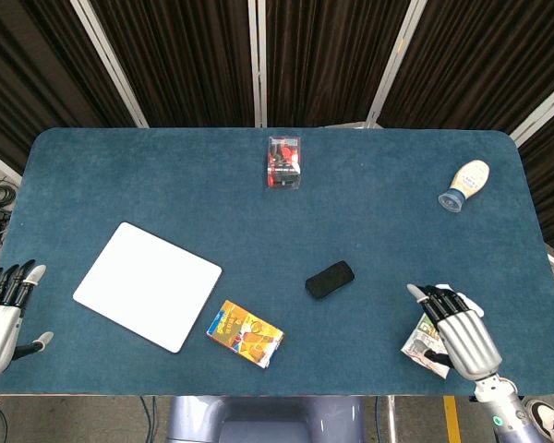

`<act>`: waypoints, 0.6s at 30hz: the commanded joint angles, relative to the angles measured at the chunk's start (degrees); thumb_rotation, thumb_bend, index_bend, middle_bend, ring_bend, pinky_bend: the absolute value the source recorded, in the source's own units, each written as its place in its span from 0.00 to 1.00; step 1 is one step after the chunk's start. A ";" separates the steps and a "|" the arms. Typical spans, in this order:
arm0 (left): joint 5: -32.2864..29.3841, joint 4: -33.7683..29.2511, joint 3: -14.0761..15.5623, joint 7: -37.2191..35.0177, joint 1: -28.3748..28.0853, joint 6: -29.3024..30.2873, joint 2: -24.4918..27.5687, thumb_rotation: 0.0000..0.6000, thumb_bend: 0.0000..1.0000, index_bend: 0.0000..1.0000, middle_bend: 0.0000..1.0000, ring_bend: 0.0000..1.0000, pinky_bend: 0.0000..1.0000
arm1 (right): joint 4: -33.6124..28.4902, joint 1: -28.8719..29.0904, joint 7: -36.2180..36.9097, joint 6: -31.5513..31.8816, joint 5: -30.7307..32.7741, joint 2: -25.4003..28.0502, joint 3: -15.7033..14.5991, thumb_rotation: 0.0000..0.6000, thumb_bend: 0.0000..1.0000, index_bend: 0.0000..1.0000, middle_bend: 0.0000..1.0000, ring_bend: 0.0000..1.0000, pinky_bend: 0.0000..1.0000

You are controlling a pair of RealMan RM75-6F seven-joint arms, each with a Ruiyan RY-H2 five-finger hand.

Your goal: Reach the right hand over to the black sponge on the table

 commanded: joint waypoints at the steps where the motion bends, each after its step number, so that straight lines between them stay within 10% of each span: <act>1: 0.12 -0.01 0.03 -0.08 -0.02 -0.01 0.07 1.00 0.06 0.00 0.00 0.00 0.00 | -1.91 1.63 -1.63 -2.94 1.79 -0.59 1.15 1.00 0.23 0.01 0.69 0.67 0.52; 4: 0.31 -0.02 0.01 -0.47 0.08 0.30 0.20 1.00 0.06 0.00 0.00 0.00 0.00 | -4.36 4.28 -5.06 -8.75 5.44 -1.44 2.84 1.00 0.44 0.08 0.91 0.88 0.70; 9: -0.01 0.03 -0.20 -1.14 0.09 0.32 0.46 1.00 0.06 0.00 0.00 0.00 0.00 | -7.44 7.72 -10.51 -17.65 13.35 -3.46 5.06 1.00 0.69 0.17 1.00 1.00 0.84; 18: 0.08 0.12 -0.18 -1.79 -0.02 0.07 0.67 1.00 0.06 0.00 0.00 0.00 0.00 | -7.19 11.14 -17.63 -24.74 23.25 -8.43 6.64 1.00 0.75 0.21 1.00 1.00 0.85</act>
